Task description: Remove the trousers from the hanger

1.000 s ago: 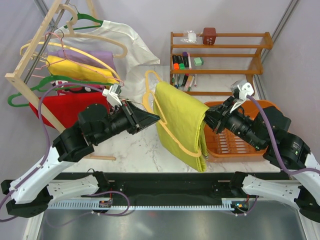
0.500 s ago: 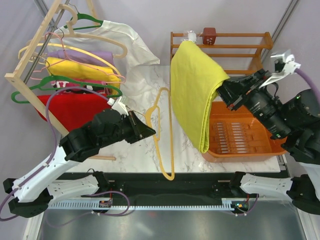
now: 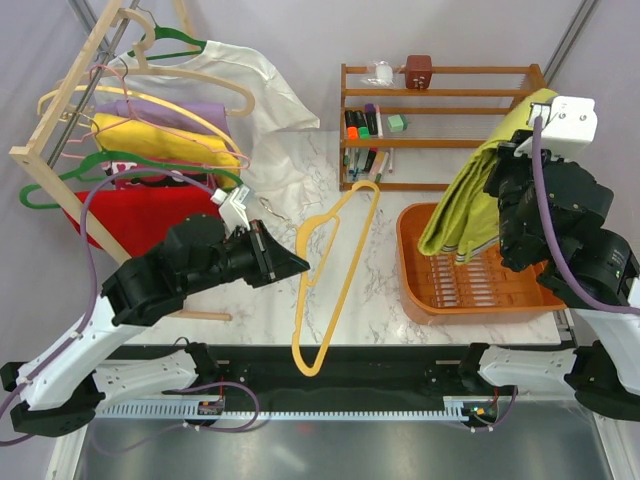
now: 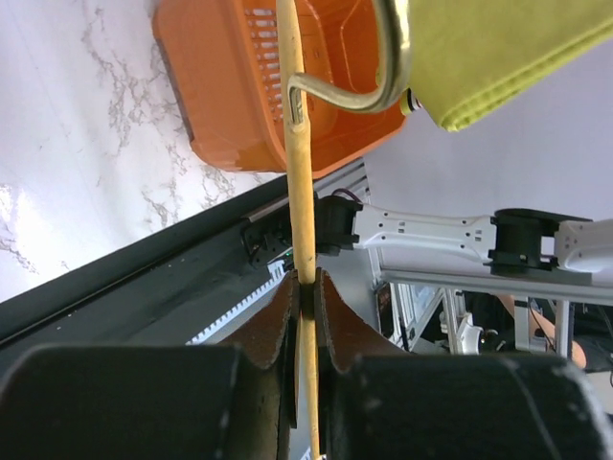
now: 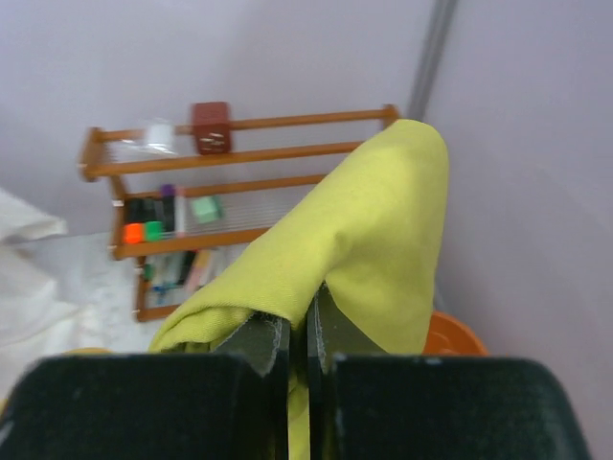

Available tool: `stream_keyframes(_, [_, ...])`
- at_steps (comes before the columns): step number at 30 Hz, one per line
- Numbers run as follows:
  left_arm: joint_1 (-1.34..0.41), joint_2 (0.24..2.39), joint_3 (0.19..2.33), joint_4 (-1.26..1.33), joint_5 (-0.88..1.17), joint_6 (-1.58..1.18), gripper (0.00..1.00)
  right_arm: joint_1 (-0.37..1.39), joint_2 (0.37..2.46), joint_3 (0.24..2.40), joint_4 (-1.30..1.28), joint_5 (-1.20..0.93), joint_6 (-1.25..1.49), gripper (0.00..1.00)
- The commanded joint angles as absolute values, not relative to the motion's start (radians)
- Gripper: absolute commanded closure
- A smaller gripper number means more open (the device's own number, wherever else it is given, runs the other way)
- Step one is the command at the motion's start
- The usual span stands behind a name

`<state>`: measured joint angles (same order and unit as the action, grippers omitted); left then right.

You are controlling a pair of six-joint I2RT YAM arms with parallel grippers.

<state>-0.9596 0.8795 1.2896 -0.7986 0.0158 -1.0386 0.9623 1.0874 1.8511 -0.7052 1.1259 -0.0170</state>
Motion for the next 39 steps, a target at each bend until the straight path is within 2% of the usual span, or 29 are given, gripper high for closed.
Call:
stream_keyframes(1, [-0.959, 0.874, 1.342, -0.772, 0.071, -0.986, 0.98, 0.960, 1.031, 1.810, -0.612, 1.462, -0.167, 1.00])
stream_keyframes(5, [-0.960, 0.888, 1.370, -0.770, 0.095, -0.980, 0.98, 0.962, 0.968, 1.645, -0.611, 1.508, -0.132, 1.00])
stream_keyframes(9, [-0.960, 0.900, 1.397, -0.770, 0.110, -0.976, 0.98, 0.931, 0.930, 1.427, -0.615, 1.434, -0.013, 1.00])
stream_keyframes(10, [-0.960, 0.902, 1.400, -0.772, 0.113, -0.976, 0.98, 0.913, 0.943, 1.404, -0.629, 1.370, 0.026, 1.00])
stream_keyframes(13, [-0.960, 0.902, 1.401, -0.773, 0.121, -0.982, 0.98, 0.740, 0.988, 1.361, -0.693, 1.199, 0.153, 1.00])
stream_keyframes(15, [-0.960, 0.893, 1.396, -0.773, 0.120, -0.989, 0.98, 0.591, 1.003, 1.322, -0.698, 1.012, 0.185, 1.00])
stream_keyframes(17, [-0.959, 0.887, 1.393, -0.773, 0.112, -0.996, 0.98, 0.502, 1.026, 1.312, -0.706, 0.887, 0.212, 1.00])
stream_keyframes(19, [-0.959, 0.876, 1.394, -0.772, 0.104, -1.003, 0.98, 0.483, 1.041, 1.322, -0.744, 0.856, 0.245, 0.99])
stream_keyframes(20, [-0.960, 0.874, 1.396, -0.772, 0.104, -1.003, 0.98, 0.482, 1.043, 1.339, -0.785, 0.810, 0.258, 0.93])
stream_keyframes(21, [-0.960, 0.874, 1.397, -0.772, 0.101, -1.005, 0.98, 0.482, 1.040, 1.350, -0.811, 0.786, 0.276, 0.74])
stream_keyframes(23, [-0.959, 0.874, 1.402, -0.770, 0.097, -1.005, 0.98, 0.482, 1.031, 1.365, -0.868, 0.717, 0.360, 0.49])
stream_keyframes(24, [-0.960, 0.877, 1.404, -0.772, 0.094, -1.003, 0.98, 0.482, 1.016, 1.368, -0.923, 0.627, 0.385, 0.32])
stream_keyframes(27, [-0.960, 0.888, 1.414, -0.772, 0.094, -0.997, 0.98, 0.482, 0.979, 1.374, -1.035, 0.475, 0.483, 0.08])
stream_keyframes(32, [-0.960, 0.928, 1.446, -0.772, 0.084, -0.974, 0.98, 0.482, 0.936, 1.457, -1.182, 0.302, 0.569, 0.05])
stream_keyframes(36, [-0.960, 0.948, 1.465, -0.772, 0.045, -0.974, 0.98, 0.482, 0.930, 1.561, -1.177, 0.142, 0.458, 0.06])
stream_keyframes(37, [-0.960, 0.951, 1.466, -0.772, 0.022, -0.979, 0.98, 0.482, 0.936, 1.583, -1.163, 0.077, 0.418, 0.07])
stream_keyframes(38, [-0.960, 0.956, 1.468, -0.772, 0.011, -0.980, 0.98, 0.482, 0.946, 1.616, -1.129, -0.110, 0.378, 0.08])
stream_keyframes(39, [-0.960, 0.960, 1.474, -0.772, 0.003, -0.979, 0.98, 0.482, 0.969, 1.629, -1.117, -0.197, 0.355, 0.09])
